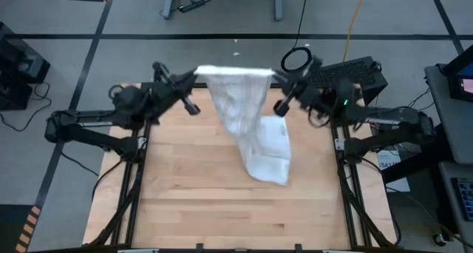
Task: Roll towel
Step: Roll the towel
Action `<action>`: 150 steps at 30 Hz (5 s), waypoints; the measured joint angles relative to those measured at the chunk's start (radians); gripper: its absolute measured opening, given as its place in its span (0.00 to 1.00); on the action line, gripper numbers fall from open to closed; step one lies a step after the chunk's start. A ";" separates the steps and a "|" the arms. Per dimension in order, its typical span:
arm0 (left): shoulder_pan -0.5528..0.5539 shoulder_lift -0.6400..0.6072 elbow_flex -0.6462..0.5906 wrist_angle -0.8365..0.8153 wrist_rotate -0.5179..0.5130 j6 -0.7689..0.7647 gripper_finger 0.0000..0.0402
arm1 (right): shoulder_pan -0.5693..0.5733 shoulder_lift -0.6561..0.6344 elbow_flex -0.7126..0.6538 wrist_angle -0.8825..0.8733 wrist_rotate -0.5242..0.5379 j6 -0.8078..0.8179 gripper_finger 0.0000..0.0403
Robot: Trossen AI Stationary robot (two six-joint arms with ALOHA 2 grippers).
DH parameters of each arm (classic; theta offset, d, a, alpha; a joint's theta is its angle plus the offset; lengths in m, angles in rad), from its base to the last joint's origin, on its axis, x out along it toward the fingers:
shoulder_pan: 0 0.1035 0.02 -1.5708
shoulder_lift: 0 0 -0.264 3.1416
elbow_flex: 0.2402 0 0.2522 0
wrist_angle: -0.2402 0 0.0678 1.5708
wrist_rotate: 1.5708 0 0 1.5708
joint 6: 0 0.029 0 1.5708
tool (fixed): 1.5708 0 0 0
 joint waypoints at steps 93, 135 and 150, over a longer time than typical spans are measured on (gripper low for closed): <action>0.071 0.620 -0.107 -0.541 0.177 -0.657 0.40 | 1.026 0.272 0.022 -1.486 0.212 1.624 0.00; -0.215 0.460 0.036 -0.872 0.332 -0.740 0.55 | 0.678 0.534 0.024 -0.659 0.592 1.220 0.00; -0.629 0.523 -0.023 -0.551 -0.335 -0.898 0.56 | 0.642 0.513 0.024 -0.543 0.486 1.040 0.00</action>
